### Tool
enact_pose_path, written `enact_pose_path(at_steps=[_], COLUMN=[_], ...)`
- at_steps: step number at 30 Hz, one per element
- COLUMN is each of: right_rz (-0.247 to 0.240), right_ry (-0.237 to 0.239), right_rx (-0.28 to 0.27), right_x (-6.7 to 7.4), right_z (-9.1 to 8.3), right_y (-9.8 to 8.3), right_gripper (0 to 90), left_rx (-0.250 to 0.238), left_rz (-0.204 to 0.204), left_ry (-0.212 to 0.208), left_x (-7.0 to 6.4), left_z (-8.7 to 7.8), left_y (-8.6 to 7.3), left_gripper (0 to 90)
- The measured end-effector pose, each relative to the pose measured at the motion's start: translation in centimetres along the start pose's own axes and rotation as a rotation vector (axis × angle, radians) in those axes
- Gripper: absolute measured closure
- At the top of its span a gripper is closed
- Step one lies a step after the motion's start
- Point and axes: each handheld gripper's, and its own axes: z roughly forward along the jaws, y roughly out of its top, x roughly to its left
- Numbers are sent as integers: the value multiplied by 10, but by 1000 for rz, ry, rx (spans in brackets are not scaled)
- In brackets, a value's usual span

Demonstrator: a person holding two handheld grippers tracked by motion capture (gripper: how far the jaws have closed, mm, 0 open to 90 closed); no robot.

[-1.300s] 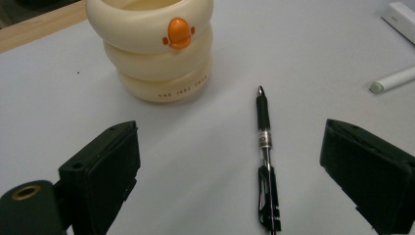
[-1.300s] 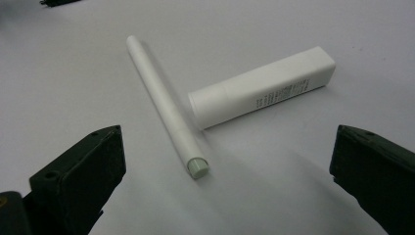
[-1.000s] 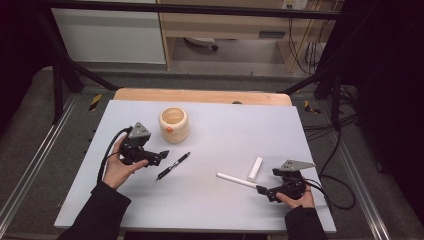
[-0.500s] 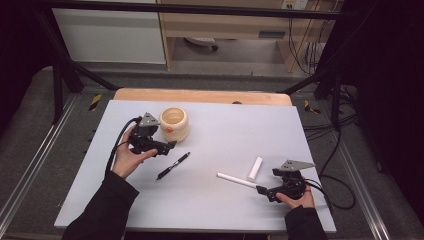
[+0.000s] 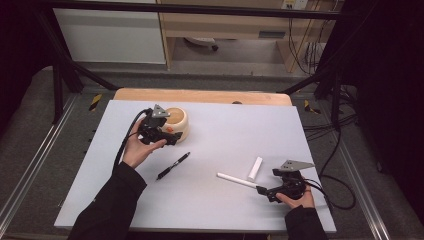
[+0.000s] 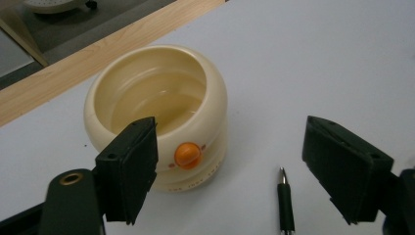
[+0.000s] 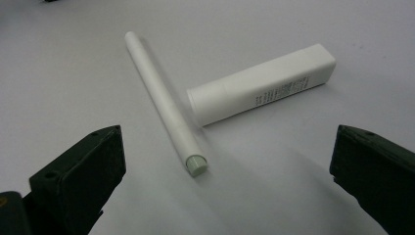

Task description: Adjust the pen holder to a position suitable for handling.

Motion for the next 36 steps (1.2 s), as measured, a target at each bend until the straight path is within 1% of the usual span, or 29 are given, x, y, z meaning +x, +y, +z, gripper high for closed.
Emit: enact_pose_path(at_steps=[2,3,4,5,7,8,12,16,18,19,26,28,30,32,36], right_rz=[0,-1,-1,-1,-1,-1,-2,-2,-2,-3,-6,-5,-6,-8,-10], right_ry=[0,0,0,0,1,1,1,2,2,2,2,3,3,2,3], right_rx=[-1,-1,-1,0,0,1,0,1,0,1,4,3,4,5,4], right_x=[0,0,0,0,0,0,0,0,0,0,0,0,0,0,-1], right_z=[0,0,0,0,0,0,0,0,0,0,0,0,0,0,0], right_y=[0,0,0,0,0,0,0,0,0,0,0,0,0,0,0], right_gripper=[7,7,7,7,7,7,7,7,7,7,7,7,7,7,7], left_rx=[-2,-8,-8,-6,4,7,9,19,34,35,56,58,66,71,88], left_rz=[4,5,5,7,13,24,21,32,53,52,98,99,111,112,124], left_ry=[3,8,8,12,15,22,21,30,33,33,45,44,46,45,58], left_x=[1,1,1,2,3,4,4,5,5,5,1,1,0,0,0], left_z=[3,5,5,7,10,13,19,27,29,31,41,42,45,46,50], left_y=[2,4,4,5,8,10,12,13,14,14,15,16,16,16,15], left_gripper=[236,281,297,297,329,339,378,416,425,429,494,518,543,569,582])
